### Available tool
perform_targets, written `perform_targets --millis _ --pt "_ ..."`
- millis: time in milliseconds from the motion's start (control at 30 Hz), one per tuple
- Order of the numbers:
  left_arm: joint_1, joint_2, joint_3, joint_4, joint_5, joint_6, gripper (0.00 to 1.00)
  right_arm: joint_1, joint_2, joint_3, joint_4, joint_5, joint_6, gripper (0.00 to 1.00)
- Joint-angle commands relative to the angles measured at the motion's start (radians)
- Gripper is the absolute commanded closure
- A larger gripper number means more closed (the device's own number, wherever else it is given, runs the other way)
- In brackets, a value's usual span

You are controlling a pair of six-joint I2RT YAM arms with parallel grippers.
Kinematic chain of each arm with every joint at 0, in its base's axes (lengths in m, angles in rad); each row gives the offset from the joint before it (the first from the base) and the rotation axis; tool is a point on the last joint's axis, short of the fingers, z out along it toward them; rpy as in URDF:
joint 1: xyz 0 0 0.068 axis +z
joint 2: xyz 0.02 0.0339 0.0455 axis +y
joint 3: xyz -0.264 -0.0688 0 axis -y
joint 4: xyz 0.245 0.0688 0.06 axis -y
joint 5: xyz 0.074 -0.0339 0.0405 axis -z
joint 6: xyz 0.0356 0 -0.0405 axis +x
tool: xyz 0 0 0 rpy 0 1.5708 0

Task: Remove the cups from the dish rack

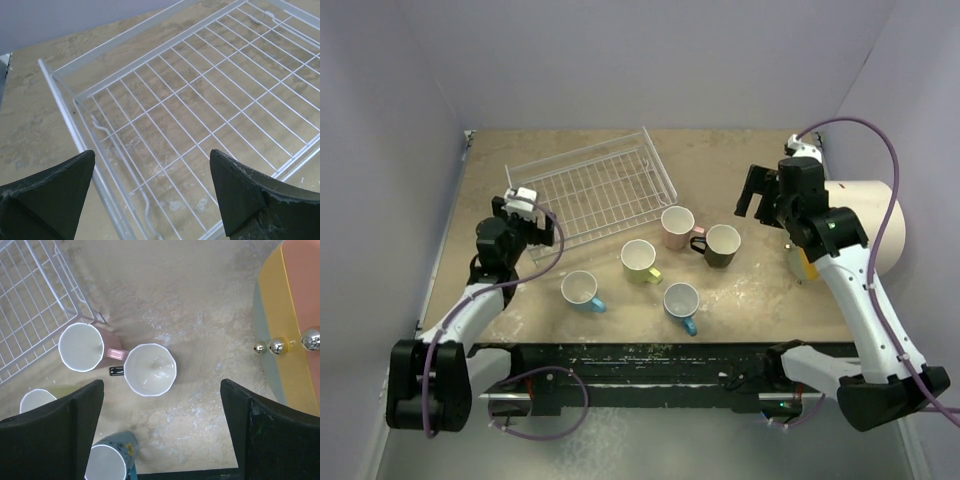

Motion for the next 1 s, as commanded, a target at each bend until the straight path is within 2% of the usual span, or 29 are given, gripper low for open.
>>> perform_targets --millis 0,100,233,267,433,600,733,867,967 --pt "0.008 -0.137 0.076 -0.358 -0.054 -0.020 0.01 -0.001 0.009 0.022 -0.011 -0.009 0.006 0.00" --pt "0.008 -0.236 0.057 -0.446 -0.002 -0.030 0.01 0.001 0.008 0.011 0.000 -0.026 0.012 0.00" --pt "0.008 -0.306 -0.051 -0.302 -0.081 -0.068 0.01 0.001 -0.006 -0.032 0.032 -0.061 0.031 0.00" --pt "0.008 -0.316 -0.050 -0.313 -0.088 -0.075 0.01 0.001 -0.016 -0.045 0.044 -0.065 0.032 0.00" --pt "0.009 -0.339 -0.022 -0.438 -0.071 -0.100 0.01 0.002 -0.026 -0.038 0.048 -0.078 0.024 0.00" --pt "0.008 -0.354 -0.032 -0.444 -0.074 -0.053 0.01 0.002 -0.030 -0.052 0.081 -0.107 0.024 0.00" --pt "0.008 -0.324 -0.079 -0.404 -0.093 -0.049 0.01 0.002 -0.052 -0.079 0.114 -0.118 0.027 0.00" --pt "0.008 -0.266 -0.165 -0.264 -0.011 -0.010 0.01 0.002 -0.084 -0.122 0.164 -0.127 0.035 0.00" --pt "0.008 -0.285 -0.168 -0.287 -0.032 -0.018 0.01 0.002 -0.102 -0.152 0.186 -0.135 0.044 0.00"
